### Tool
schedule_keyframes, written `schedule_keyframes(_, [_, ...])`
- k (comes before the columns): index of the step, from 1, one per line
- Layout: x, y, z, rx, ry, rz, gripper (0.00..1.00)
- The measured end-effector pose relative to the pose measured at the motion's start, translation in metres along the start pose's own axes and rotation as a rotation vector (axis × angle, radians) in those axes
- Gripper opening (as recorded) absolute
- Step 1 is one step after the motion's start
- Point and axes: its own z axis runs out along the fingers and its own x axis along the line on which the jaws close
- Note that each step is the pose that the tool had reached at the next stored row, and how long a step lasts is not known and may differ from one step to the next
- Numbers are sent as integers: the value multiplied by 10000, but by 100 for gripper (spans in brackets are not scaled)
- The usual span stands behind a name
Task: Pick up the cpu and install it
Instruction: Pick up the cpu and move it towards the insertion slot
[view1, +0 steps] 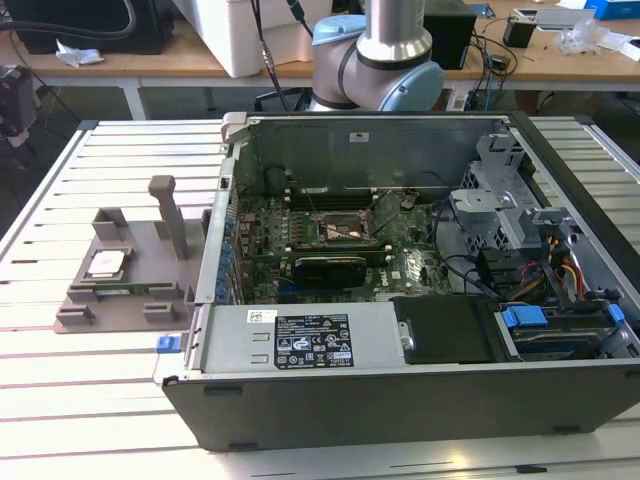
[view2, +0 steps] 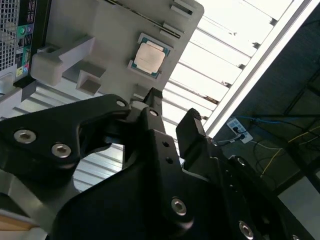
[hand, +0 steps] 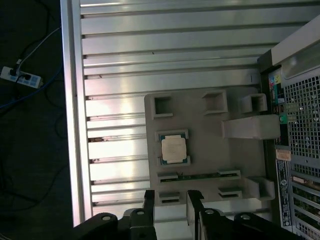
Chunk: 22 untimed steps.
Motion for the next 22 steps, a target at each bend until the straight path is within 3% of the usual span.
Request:
schedule_keyframes(1, [1,0,0,0,0,0,49])
schedule_keyframes(2, [1,0,0,0,0,0,55])
schedule_keyframes(3, [2,0,0,0,0,0,55])
schedule_keyframes(4, [3,0,0,0,0,0,62])
schedule_keyframes(6, [4,0,0,0,0,0,62])
schedule_keyframes(7, [6,4,0,149,-10,-1,62])
schedule_keyframes(8, [0,18,6,451,-31,-84,62])
schedule_keyframes(10, [-29,40,26,445,-19,-351,62])
schedule_keyframes(15, [-68,53,97,445,2,-389,62])
schedule_keyframes(22, [-70,52,132,445,2,-389,62])
